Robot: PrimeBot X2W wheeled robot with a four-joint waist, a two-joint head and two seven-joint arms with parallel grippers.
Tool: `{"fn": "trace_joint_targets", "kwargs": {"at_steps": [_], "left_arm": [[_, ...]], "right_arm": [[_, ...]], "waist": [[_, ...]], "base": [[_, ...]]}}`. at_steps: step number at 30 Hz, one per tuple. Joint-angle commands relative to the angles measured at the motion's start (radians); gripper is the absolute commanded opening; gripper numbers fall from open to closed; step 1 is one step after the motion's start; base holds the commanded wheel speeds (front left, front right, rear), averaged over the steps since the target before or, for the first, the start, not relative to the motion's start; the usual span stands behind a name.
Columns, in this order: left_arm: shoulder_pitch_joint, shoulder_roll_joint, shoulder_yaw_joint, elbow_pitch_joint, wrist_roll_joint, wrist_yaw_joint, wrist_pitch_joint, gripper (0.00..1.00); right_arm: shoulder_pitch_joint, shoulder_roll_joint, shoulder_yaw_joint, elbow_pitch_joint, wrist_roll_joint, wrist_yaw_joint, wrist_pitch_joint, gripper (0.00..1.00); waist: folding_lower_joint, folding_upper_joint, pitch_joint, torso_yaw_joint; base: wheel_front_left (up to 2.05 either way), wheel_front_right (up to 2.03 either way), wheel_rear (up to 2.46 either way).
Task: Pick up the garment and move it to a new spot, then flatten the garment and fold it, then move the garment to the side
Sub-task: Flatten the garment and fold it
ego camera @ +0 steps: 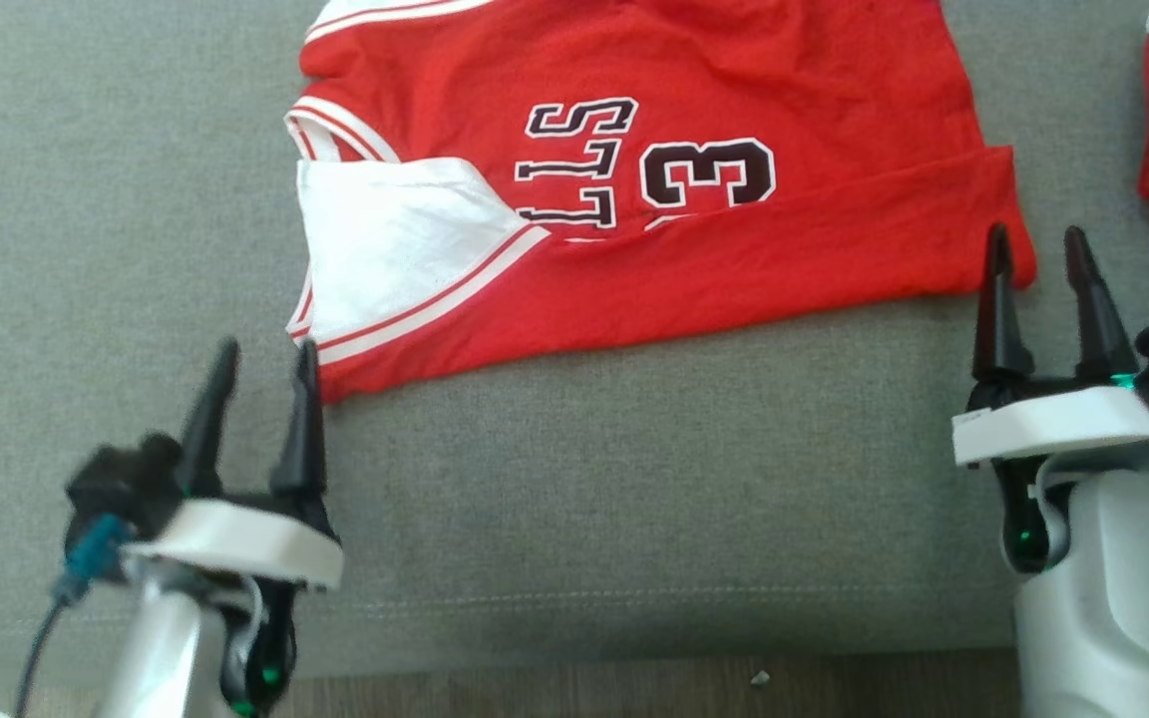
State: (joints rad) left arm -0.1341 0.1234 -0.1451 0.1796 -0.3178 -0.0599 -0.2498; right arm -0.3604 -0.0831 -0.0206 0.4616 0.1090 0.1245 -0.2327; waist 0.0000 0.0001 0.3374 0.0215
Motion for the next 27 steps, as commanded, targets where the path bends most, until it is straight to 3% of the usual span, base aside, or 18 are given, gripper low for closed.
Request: {"fn": "trace_joint_targets", "kwargs": {"at_steps": [1, 12, 21, 22, 23, 24, 27], "left_arm": [[0.004, 0.003, 0.036, 0.001, 0.011, 0.004, -0.012, 1.0], [-0.024, 0.007, -0.011, 0.212, 0.012, -0.028, 0.0, 1.0], [-0.087, 0.025, -0.038, 0.277, 0.029, -0.042, -0.007, 1.0], [-0.097, 0.028, -0.047, 0.281, 0.037, -0.045, -0.008, 0.38], [-0.102, 0.03, -0.05, 0.278, 0.042, -0.046, -0.009, 0.14], [-0.106, 0.033, -0.057, 0.277, 0.049, -0.047, -0.01, 0.0], [-0.111, 0.04, -0.069, 0.265, 0.062, -0.052, -0.011, 0.0]], "right_arm": [[0.011, 0.013, 0.027, -0.029, -0.006, 0.006, -0.014, 1.0], [0.006, 0.028, 0.044, 0.006, 0.0, 0.006, -0.025, 1.0], [0.005, 0.031, 0.036, 0.034, -0.008, 0.006, -0.028, 1.0], [0.001, 0.031, 0.04, 0.041, -0.011, 0.006, -0.028, 1.0], [-0.002, 0.031, 0.04, 0.044, -0.012, 0.006, -0.028, 1.0], [-0.005, 0.031, 0.039, 0.049, -0.015, 0.006, -0.028, 1.0], [-0.019, 0.031, 0.024, 0.078, -0.02, 0.006, -0.015, 1.0]], "waist": [[0.0, -0.0001, -0.01, 0.001], [0.0, -0.0001, -0.031, -0.016], [0.0, -0.0001, -0.025, -0.016], [0.0, -0.0001, -0.02, -0.016], [0.0, -0.0001, -0.018, -0.015], [0.0, -0.0001, -0.016, -0.016], [0.0, -0.0001, -0.011, -0.015]], "base": [[0.0, 0.0, 0.0], [0.0, 0.0, 0.0], [0.0, 0.0, 0.0], [0.0, 0.0, 0.0], [0.0, 0.0, 0.0], [0.0, 0.0, 0.0], [0.0, 0.0, 0.0]]}}
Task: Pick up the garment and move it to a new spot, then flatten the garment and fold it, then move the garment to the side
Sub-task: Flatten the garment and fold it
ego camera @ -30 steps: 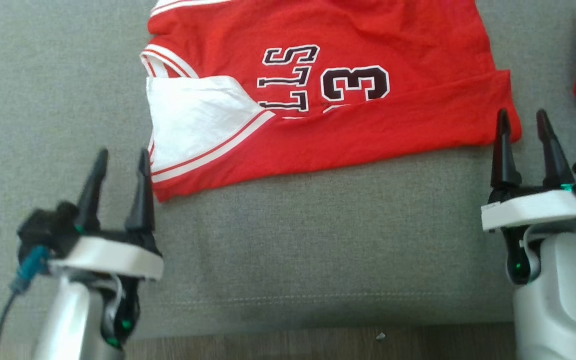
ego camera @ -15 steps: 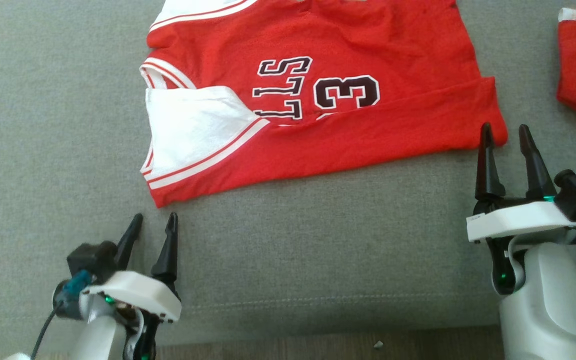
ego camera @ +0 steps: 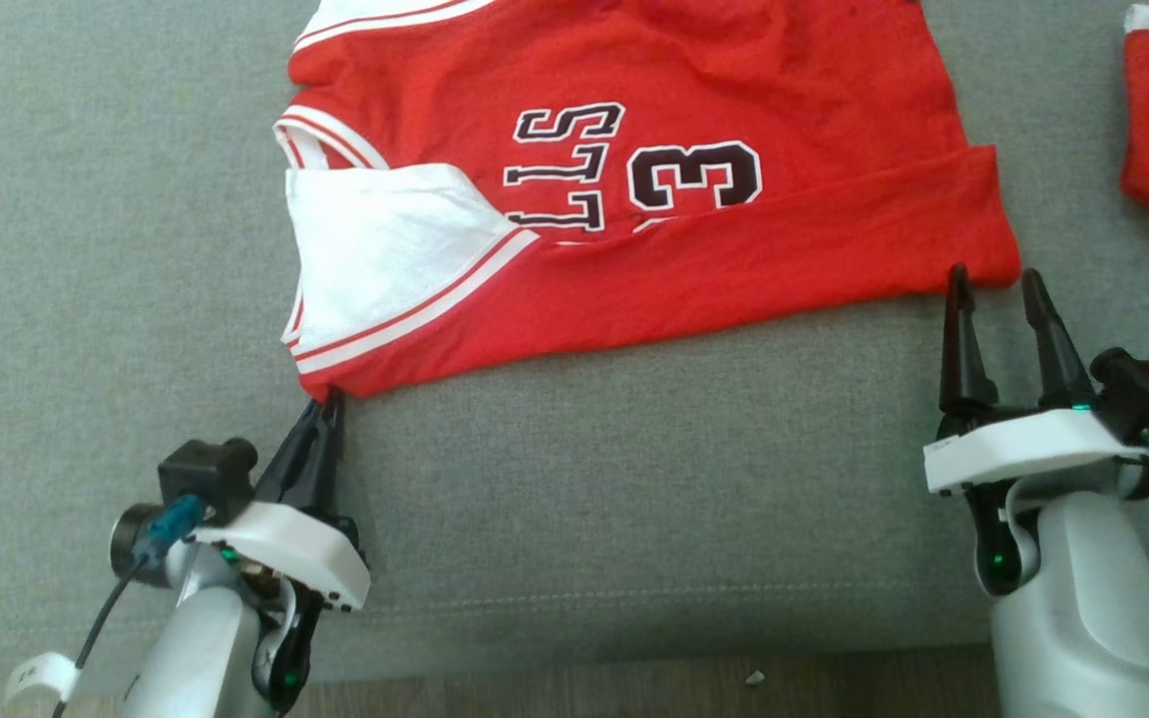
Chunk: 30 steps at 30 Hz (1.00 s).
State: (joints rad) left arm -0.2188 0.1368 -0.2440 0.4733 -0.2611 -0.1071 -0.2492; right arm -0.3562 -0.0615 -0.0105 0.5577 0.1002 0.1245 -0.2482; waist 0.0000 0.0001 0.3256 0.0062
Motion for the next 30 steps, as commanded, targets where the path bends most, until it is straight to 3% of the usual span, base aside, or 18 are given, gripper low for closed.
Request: {"fn": "trace_joint_targets", "kwargs": {"at_steps": [1, 15, 17, 18, 19, 20, 30], "left_arm": [[-0.027, 0.028, 0.026, -0.035, 0.008, -0.006, -0.012, 0.0], [-0.019, 0.04, 0.036, -0.077, 0.022, -0.016, -0.012, 0.0], [-0.022, 0.041, 0.036, -0.078, 0.022, -0.017, -0.012, 0.0], [-0.024, 0.042, 0.037, -0.078, 0.021, -0.017, -0.012, 0.0], [-0.025, 0.044, 0.039, -0.079, 0.021, -0.018, -0.012, 0.0], [-0.026, 0.045, 0.041, -0.079, 0.021, -0.018, -0.012, 0.0], [0.008, 0.074, 0.045, -0.1, 0.004, -0.021, -0.013, 0.0]], "right_arm": [[-0.03, 0.01, 0.006, -0.006, -0.015, 0.006, 0.008, 1.0], [-0.177, 0.011, -0.133, 0.213, -0.118, 0.006, 0.161, 1.0], [-0.184, 0.011, -0.115, 0.247, -0.101, 0.006, 0.196, 0.98], [-0.187, 0.011, -0.1, 0.26, -0.085, 0.006, 0.208, 0.8], [-0.192, 0.011, -0.088, 0.265, -0.073, 0.006, 0.208, 0.45], [-0.195, 0.011, -0.082, 0.267, -0.069, 0.006, 0.203, 0.0], [-0.156, 0.0, -0.021, 0.262, 0.006, 0.006, 0.208, 0.0]], "waist": [[0.0, -0.0001, 0.001, 0.001], [0.0, -0.0001, -0.001, 0.02], [0.0, -0.0001, 0.0, 0.023], [0.0, -0.0001, 0.002, 0.023], [0.0, -0.0001, 0.003, 0.023], [0.0, -0.0001, 0.004, 0.022], [0.0, -0.0001, -0.029, 0.01]], "base": [[0.0, 0.0, 0.0], [0.0, 0.0, 0.0], [0.0, 0.0, 0.0], [0.0, 0.0, 0.0], [0.0, 0.0, 0.0], [0.0, 0.0, 0.0], [0.0, 0.0, 0.0]]}}
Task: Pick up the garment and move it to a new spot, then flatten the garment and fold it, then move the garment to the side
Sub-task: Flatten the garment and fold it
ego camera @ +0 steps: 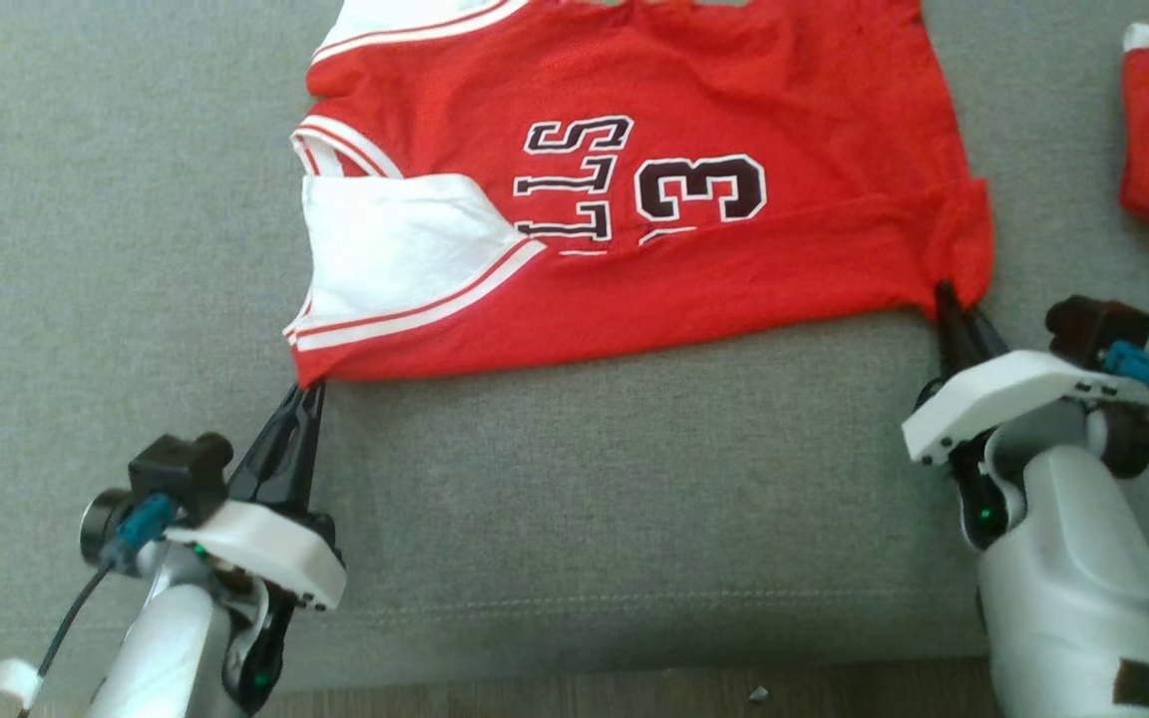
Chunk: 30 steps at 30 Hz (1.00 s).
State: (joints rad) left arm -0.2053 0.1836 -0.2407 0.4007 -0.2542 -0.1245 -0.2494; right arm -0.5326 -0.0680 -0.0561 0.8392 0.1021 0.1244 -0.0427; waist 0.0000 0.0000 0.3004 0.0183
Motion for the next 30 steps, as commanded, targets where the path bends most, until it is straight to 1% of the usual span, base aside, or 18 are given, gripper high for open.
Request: {"fn": "trace_joint_targets", "kwargs": {"at_steps": [1, 4, 8, 10, 14, 17, 22, 23, 24, 25, 26, 28, 30], "left_arm": [[0.005, 0.034, 0.037, -0.033, -0.009, -0.004, -0.012, 0.0], [0.038, 0.06, 0.017, -0.047, -0.03, -0.005, -0.012, 0.0], [0.083, 0.098, -0.014, -0.082, -0.057, -0.006, 0.005, 0.0], [0.105, 0.116, -0.022, -0.108, -0.062, -0.006, 0.018, 0.0], [0.155, 0.147, -0.029, -0.16, -0.069, -0.006, 0.043, 0.0], [0.19, 0.158, -0.037, -0.198, -0.084, -0.006, 0.072, 0.0], [0.233, 0.157, -0.052, -0.233, -0.128, -0.006, 0.131, 0.0], [0.237, 0.154, -0.053, -0.231, -0.141, -0.006, 0.145, 0.0], [0.24, 0.152, -0.058, -0.229, -0.155, -0.006, 0.16, 0.16], [0.243, 0.149, -0.055, -0.227, -0.17, -0.005, 0.174, 0.91], [0.245, 0.147, -0.05, -0.226, -0.183, -0.001, 0.189, 1.0], [0.252, 0.157, -0.045, -0.234, -0.197, 0.004, 0.226, 1.0], [0.259, 0.184, -0.038, -0.258, -0.204, 0.007, 0.269, 1.0]], "right_arm": [[0.03, 0.001, 0.035, -0.029, 0.019, 0.006, 0.006, 0.0], [0.071, -0.027, 0.081, -0.067, 0.071, 0.006, 0.033, 0.0], [0.142, -0.075, 0.115, -0.141, 0.131, 0.006, 0.08, 0.0], [0.184, -0.102, 0.119, -0.185, 0.148, 0.006, 0.105, 0.0], [0.274, -0.147, 0.096, -0.289, 0.165, 0.006, 0.15, 0.0], [0.342, -0.161, 0.081, -0.371, 0.176, 0.006, 0.202, 0.0], [0.413, -0.156, 0.061, -0.479, 0.187, 0.006, 0.279, 0.0], [0.42, -0.152, 0.056, -0.494, 0.183, 0.006, 0.29, 0.06], [0.425, -0.146, 0.049, -0.506, 0.177, 0.006, 0.301, 0.44], [0.428, -0.14, 0.036, -0.519, 0.168, 0.006, 0.308, 1.0], [0.433, -0.135, 0.025, -0.533, 0.155, 0.006, 0.313, 1.0], [0.443, -0.131, 0.013, -0.568, 0.132, 0.006, 0.326, 1.0], [0.449, -0.127, -0.001, -0.618, 0.11, 0.006, 0.324, 1.0]], "waist": [[0.0, 0.0, -0.01, -0.005], [0.0, 0.0, -0.028, -0.01], [0.0, 0.0, -0.043, -0.012], [0.0, 0.0, -0.045, -0.01], [0.0, 0.0, -0.044, -0.006], [0.0, 0.0, -0.042, -0.006], [0.0, 0.0, -0.043, -0.01], [0.0, 0.0, -0.044, -0.011], [0.0, 0.0, -0.047, -0.013], [0.0, 0.0, -0.051, -0.015], [0.0, 0.0, -0.056, -0.016], [0.0, 0.0, -0.063, -0.019], [0.0, 0.0, -0.069, -0.026]], "base": [[0.0, 0.0, 0.0], [0.0, 0.0, 0.0], [0.0, 0.0, 0.0], [0.0, 0.0, 0.0], [0.0, 0.0, 0.0], [0.0, 0.0, 0.0], [0.0, 0.0, 0.0], [0.0, 0.0, 0.0], [0.0, 0.0, 0.0], [0.0, 0.0, 0.0], [0.0, 0.0, 0.0], [0.0, 0.0, 0.0], [0.0, 0.0, 0.0]]}}
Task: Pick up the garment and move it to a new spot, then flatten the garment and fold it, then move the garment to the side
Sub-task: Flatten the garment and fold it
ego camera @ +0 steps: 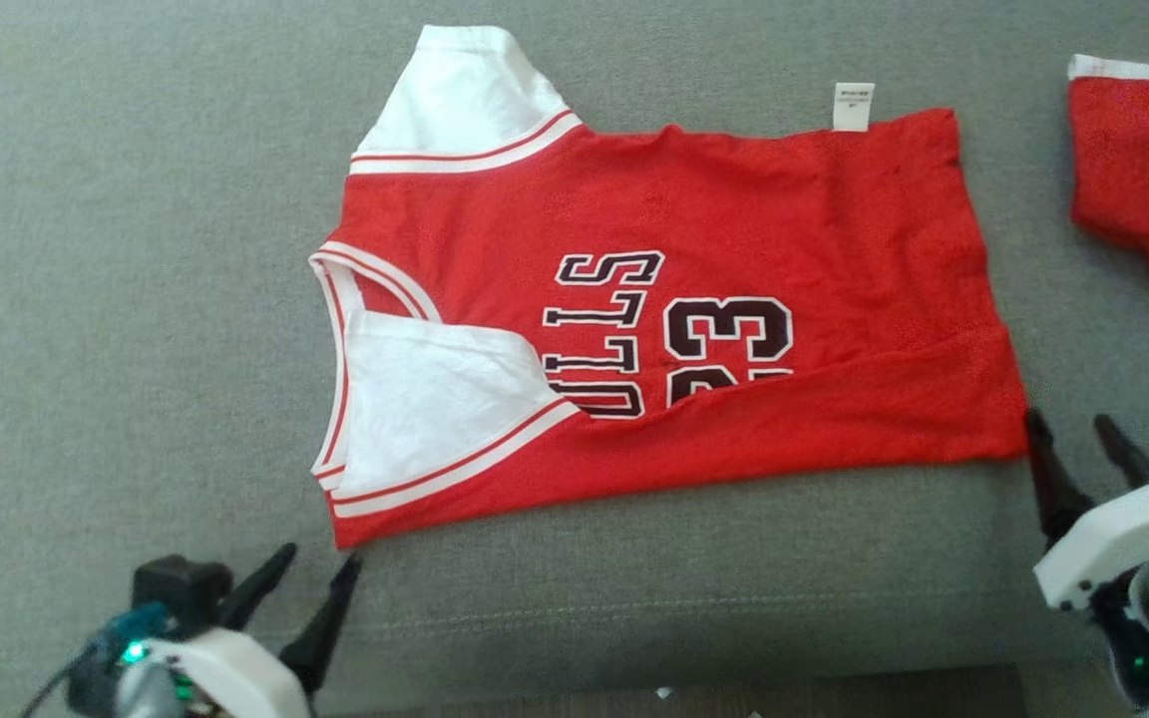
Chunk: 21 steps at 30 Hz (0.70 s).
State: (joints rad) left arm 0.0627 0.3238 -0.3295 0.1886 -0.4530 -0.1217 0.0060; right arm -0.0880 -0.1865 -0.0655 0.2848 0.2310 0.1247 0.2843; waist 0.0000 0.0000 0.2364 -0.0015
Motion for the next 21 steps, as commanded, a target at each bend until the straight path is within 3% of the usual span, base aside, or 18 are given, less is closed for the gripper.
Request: {"fn": "trace_joint_targets", "kwargs": {"at_steps": [1, 5, 8, 11, 16, 21], "left_arm": [[-0.007, 0.063, 0.061, -0.071, -0.005, 0.01, 0.031, 1.0], [-0.042, 0.153, 0.138, -0.225, 0.016, 0.051, 0.062, 1.0], [-0.097, 0.187, 0.175, -0.294, 0.021, 0.065, 0.081, 1.0], [-0.23, 0.221, 0.177, -0.343, 0.015, 0.047, 0.14, 1.0], [-0.54, 0.227, 0.091, -0.269, -0.023, 0.004, 0.239, 1.0], [-0.843, 0.229, -0.056, -0.12, -0.123, -0.008, 0.332, 1.0]], "right_arm": [[0.006, -0.006, 0.003, -0.09, -0.032, 0.006, -0.006, 1.0], [-0.002, 0.024, 0.006, -0.189, -0.065, 0.006, -0.04, 1.0], [-0.005, 0.039, 0.021, -0.218, -0.069, 0.006, -0.054, 1.0], [-0.014, 0.05, 0.047, -0.233, -0.072, 0.006, -0.07, 1.0], [-0.051, 0.062, 0.098, -0.252, -0.035, 0.006, -0.077, 1.0], [-0.108, 0.056, 0.129, -0.278, -0.016, 0.006, -0.085, 1.0]], "waist": [[0.0, 0.0, -0.006, -0.01], [0.0, 0.0, 0.002, -0.024], [0.0, 0.0, 0.014, -0.026], [0.0, 0.0, 0.042, -0.025], [0.0, 0.0, 0.117, -0.038], [0.0, 0.0, 0.216, -0.07]], "base": [[0.0, 0.0, 0.0], [0.0, 0.0, 0.0], [0.0, 0.0, 0.0], [0.0, 0.0, 0.0], [0.0, 0.0, 0.0], [0.0, 0.0, 0.0]]}}
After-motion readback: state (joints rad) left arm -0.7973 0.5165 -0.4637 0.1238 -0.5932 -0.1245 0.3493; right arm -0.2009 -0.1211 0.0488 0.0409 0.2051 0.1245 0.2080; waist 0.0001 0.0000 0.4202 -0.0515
